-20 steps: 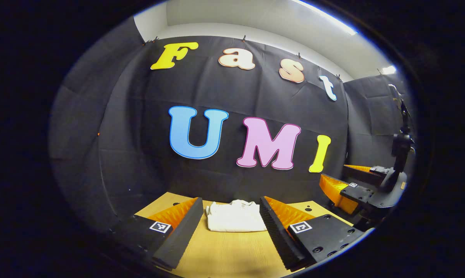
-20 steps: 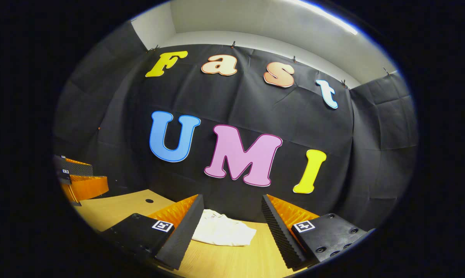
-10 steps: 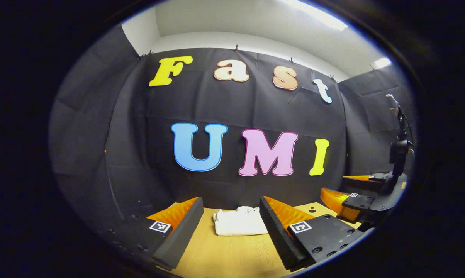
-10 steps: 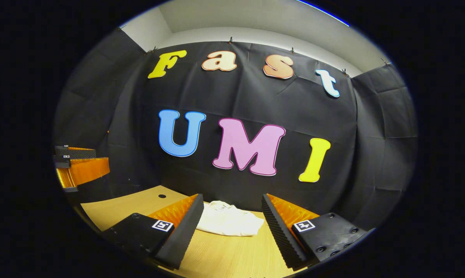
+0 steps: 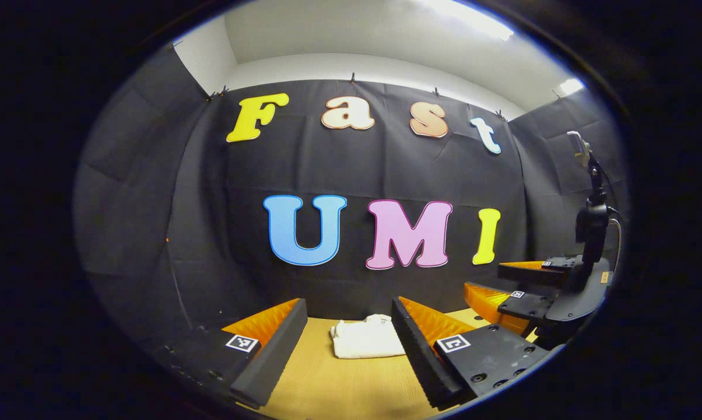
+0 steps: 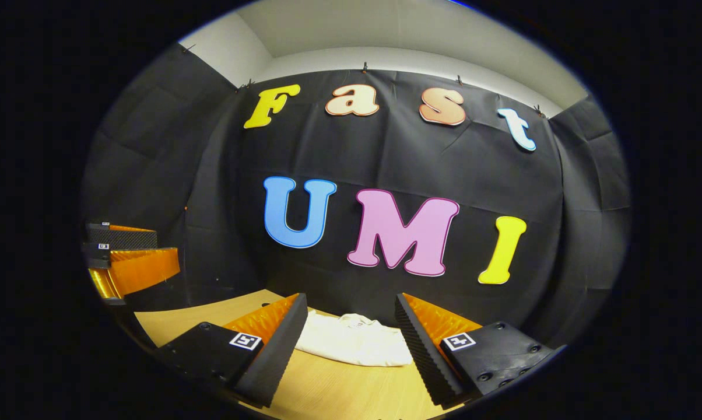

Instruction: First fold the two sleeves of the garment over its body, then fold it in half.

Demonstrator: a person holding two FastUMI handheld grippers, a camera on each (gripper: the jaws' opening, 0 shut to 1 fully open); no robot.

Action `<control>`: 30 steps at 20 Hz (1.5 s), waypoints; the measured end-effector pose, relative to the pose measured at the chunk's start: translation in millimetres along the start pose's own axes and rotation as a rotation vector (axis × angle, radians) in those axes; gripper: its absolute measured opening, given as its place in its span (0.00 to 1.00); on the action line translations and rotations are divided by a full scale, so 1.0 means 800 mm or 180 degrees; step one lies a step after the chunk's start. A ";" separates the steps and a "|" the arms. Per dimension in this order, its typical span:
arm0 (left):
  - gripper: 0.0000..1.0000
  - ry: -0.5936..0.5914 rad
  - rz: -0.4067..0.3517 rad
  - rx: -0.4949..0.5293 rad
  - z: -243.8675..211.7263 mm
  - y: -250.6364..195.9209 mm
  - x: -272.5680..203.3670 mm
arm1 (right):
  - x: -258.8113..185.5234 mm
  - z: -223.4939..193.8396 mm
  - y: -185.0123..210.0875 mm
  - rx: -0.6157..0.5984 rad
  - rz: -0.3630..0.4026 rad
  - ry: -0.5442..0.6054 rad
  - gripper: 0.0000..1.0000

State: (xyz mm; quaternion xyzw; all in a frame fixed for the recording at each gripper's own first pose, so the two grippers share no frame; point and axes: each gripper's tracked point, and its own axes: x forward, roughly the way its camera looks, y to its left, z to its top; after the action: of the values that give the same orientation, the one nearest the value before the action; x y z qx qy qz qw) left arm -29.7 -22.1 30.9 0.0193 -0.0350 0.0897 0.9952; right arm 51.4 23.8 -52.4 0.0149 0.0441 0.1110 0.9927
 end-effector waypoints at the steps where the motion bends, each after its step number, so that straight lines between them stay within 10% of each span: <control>1: 0.95 0.0001 0.0013 -0.0004 0.000 0.002 0.000 | 0.001 -0.001 0.002 0.0001 0.0010 0.0001 0.96; 30: 0.95 0.0113 -0.0083 -0.0160 -0.013 0.010 0.015 | 0.006 -0.021 0.002 0.0088 -0.0150 0.0148 0.96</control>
State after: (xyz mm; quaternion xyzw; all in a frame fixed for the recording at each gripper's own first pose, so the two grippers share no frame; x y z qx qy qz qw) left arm -18.8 -11.5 21.8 -0.0069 -0.0193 0.0760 0.9969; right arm 54.1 26.6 -69.4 0.0250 0.0691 0.0874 0.9935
